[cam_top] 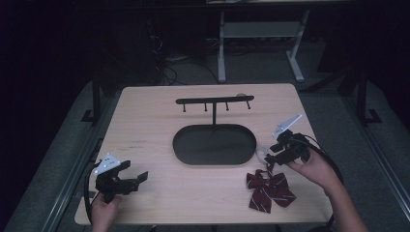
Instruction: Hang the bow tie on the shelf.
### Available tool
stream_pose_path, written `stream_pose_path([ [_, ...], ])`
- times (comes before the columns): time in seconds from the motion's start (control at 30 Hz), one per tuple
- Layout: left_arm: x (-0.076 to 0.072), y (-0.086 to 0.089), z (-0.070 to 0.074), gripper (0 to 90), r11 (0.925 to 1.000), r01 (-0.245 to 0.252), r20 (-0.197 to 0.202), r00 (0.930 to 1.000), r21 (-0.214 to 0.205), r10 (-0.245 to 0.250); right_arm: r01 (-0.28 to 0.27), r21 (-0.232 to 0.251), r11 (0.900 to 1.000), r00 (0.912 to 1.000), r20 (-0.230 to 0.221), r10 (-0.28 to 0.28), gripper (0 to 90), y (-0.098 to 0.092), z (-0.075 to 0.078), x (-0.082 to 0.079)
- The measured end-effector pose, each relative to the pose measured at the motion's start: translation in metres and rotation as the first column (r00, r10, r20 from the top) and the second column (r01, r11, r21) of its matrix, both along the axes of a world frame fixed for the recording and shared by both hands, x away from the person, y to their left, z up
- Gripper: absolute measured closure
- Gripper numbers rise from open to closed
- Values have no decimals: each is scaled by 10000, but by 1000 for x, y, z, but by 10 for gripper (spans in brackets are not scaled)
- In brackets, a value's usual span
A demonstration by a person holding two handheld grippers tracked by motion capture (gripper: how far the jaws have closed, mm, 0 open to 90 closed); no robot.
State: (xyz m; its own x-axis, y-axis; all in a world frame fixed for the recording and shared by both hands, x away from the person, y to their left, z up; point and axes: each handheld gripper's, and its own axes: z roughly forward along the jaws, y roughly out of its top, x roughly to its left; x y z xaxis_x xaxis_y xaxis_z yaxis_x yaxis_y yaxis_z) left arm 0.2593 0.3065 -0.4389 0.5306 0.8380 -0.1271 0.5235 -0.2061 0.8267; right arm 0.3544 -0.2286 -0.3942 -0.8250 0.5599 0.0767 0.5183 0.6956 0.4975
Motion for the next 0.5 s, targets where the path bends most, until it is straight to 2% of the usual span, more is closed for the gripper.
stream_pose_path([
  [0.07, 0, -1, 0, 131, 10000, -18, -3, 10000, -45, 18, 24, -56, 10000, 10000, -60, -24, 485, -1, -2, 3],
  [0.3, 0, -1, 0, 130, 10000, 3, 9, 10000, -38, -3, 670, -593, 9960, 9966, -447, -697, 555, -4, -18, 23],
  [0.37, 0, -1, 0, 131, 10000, 11, -6, 10000, -36, -11, 668, -680, 9954, 9964, -479, -701, 559, -3, -20, 24],
  [0.4, 0, -1, -1, 130, 10000, 55, -8, 10000, -1, -55, 657, -932, 9935, 9959, -566, -712, 571, -1, -24, 27],
  [0.43, 0, -1, -1, 131, 10000, 55, -8, 10000, -1, -55, 657, -932, 9935, 9959, -566, -712, 571, -1, -24, 27],
  [0.47, 0, -2, -1, 130, 10000, 78, -1, 10000, 5, -78, 688, -1216, 9902, 9946, -687, -776, 584, 0, -29, 30],
  [0.5, 0, -2, -1, 131, 10000, 78, -1, 10000, 5, -78, 688, -1216, 9902, 9946, -687, -776, 584, 0, -29, 30],
])
